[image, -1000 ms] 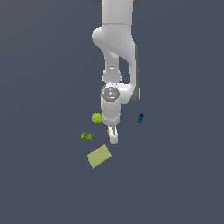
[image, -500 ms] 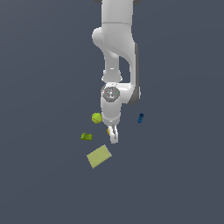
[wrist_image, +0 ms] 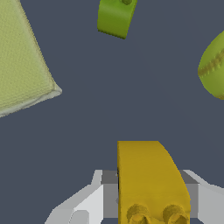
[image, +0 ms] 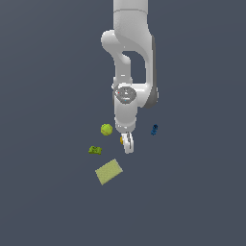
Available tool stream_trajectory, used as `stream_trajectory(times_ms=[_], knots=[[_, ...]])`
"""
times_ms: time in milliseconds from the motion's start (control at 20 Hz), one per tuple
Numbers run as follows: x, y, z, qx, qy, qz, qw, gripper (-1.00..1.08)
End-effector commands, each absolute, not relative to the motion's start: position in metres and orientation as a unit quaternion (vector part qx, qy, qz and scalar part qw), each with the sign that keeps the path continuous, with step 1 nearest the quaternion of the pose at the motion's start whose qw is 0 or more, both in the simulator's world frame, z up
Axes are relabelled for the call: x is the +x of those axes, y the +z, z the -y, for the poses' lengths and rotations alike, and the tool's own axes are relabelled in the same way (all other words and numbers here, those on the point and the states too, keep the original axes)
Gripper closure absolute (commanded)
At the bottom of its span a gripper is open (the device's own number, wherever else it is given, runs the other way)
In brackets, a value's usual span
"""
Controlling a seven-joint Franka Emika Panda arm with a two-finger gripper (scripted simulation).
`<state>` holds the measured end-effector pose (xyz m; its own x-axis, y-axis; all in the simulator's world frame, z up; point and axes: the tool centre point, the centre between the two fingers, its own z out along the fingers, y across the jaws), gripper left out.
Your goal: Pick up a designated object from a clutter of objects.
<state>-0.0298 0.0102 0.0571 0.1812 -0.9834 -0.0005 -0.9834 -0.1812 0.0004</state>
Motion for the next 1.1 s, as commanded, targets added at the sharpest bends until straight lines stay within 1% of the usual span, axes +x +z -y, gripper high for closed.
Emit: stream_trajectory(times_ms=[0,300,1050], knots=[[-0.032,0.072,-0.016,-0.768,0.000,-0.640,0.001,1.08],[-0.038,0.122,-0.036,-0.768,0.000,-0.640,0.000,1.08],[-0.056,0.272,-0.097,-0.768,-0.002,-0.640,-0.001,1.08]])
